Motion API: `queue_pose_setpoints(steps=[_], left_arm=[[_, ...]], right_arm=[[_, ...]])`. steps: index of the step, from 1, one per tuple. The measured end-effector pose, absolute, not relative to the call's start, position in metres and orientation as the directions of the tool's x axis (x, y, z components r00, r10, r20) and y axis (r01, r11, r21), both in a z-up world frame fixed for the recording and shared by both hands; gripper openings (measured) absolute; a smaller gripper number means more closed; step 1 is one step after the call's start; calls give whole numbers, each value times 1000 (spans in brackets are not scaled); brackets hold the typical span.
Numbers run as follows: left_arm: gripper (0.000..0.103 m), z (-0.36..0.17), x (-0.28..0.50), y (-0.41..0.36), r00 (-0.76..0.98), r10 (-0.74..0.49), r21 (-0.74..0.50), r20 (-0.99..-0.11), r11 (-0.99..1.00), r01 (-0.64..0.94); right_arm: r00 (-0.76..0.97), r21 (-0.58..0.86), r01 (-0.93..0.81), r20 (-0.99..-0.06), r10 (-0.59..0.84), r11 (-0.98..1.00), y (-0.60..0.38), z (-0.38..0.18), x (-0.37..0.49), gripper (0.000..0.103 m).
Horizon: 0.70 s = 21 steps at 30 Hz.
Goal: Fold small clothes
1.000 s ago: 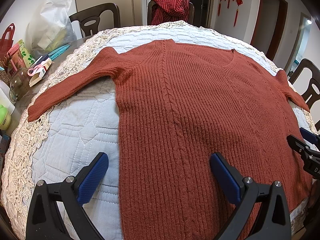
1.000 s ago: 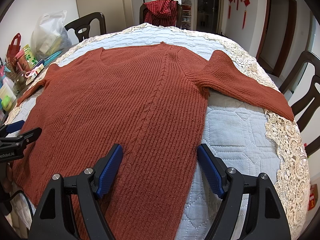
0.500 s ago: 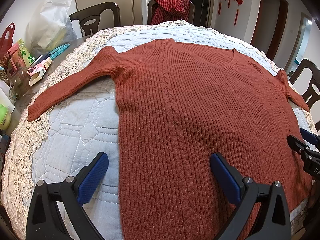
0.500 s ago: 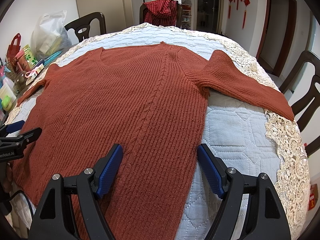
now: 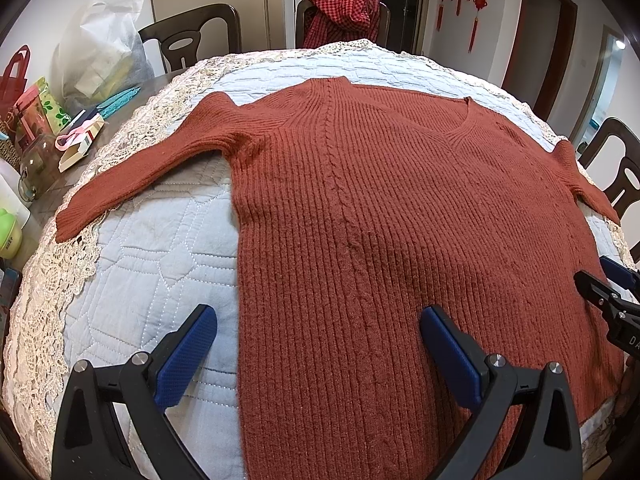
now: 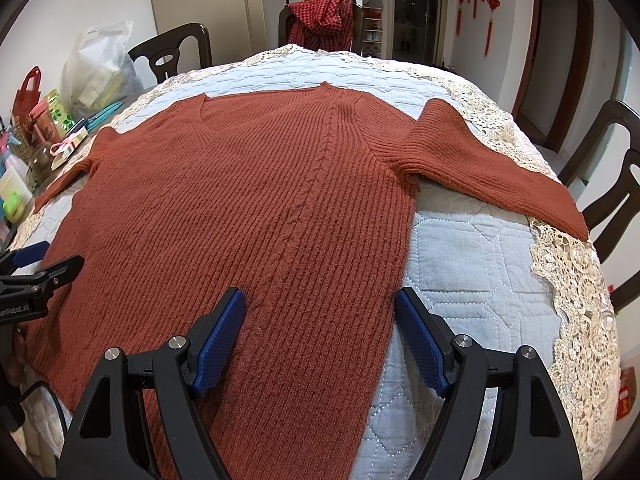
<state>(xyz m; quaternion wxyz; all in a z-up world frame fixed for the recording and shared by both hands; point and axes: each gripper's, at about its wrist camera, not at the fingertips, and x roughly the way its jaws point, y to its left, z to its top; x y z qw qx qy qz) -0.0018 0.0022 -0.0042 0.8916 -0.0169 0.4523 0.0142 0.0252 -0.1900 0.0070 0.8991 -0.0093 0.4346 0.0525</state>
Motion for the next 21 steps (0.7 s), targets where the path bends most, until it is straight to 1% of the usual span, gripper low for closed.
queue_pose_setpoints(steps=[21], left_arm=[[103, -3, -2, 2, 597, 12, -18, -802, 999, -44]], right_arm=[[603, 36, -107, -793, 93, 994, -189, 6, 26, 77]])
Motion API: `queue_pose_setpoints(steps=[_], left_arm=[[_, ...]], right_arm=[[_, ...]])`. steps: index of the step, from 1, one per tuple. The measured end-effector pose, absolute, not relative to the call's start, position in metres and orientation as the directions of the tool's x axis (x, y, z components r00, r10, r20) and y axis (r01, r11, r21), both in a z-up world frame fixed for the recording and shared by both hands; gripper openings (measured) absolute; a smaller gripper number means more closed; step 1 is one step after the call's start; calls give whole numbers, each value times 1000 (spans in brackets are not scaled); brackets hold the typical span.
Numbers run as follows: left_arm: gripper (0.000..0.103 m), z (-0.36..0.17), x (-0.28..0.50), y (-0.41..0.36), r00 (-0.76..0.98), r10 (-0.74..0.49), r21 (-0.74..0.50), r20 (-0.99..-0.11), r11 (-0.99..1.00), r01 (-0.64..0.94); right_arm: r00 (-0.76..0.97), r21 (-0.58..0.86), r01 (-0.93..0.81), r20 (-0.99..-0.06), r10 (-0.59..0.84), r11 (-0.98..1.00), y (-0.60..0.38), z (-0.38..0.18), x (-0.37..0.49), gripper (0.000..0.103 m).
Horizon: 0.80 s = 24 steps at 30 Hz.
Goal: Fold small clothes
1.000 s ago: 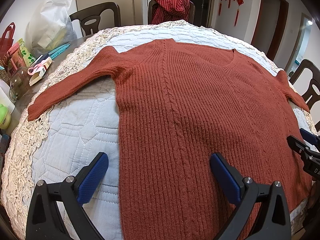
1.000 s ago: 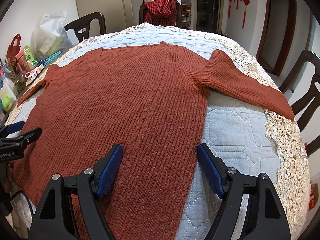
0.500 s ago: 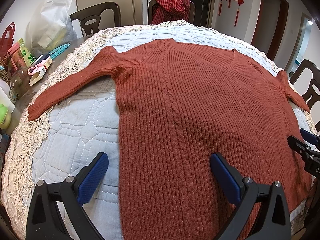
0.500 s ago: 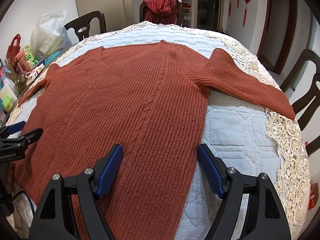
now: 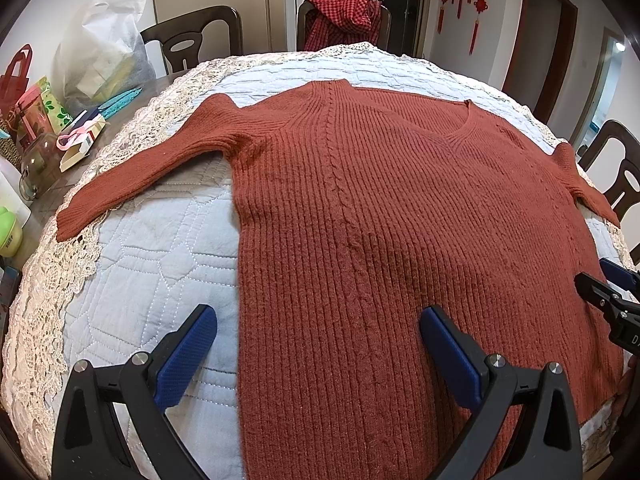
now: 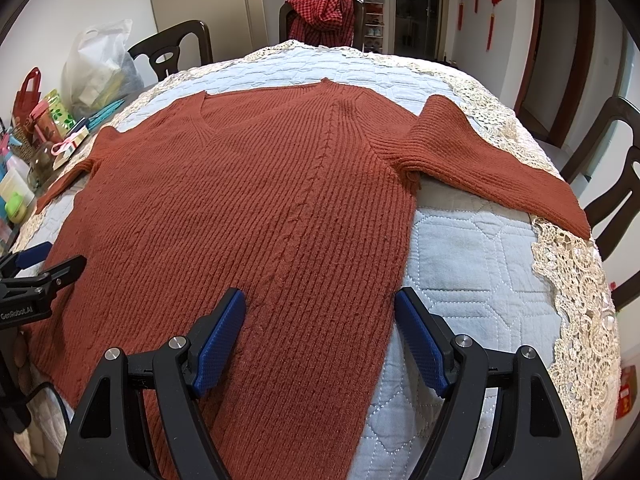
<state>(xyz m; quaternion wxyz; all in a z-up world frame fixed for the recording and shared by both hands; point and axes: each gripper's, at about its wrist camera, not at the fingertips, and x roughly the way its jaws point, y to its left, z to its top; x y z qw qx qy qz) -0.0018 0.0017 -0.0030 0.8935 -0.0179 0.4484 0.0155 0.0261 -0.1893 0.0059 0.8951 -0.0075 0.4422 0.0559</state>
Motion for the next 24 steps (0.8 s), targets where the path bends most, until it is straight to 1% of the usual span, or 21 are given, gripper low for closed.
queue_pose_setpoints(steps=[24], left_arm=[[103, -3, -2, 1, 598, 12, -18, -802, 999, -44]], right_arm=[[618, 27, -109, -781, 89, 994, -188, 5, 23, 77]])
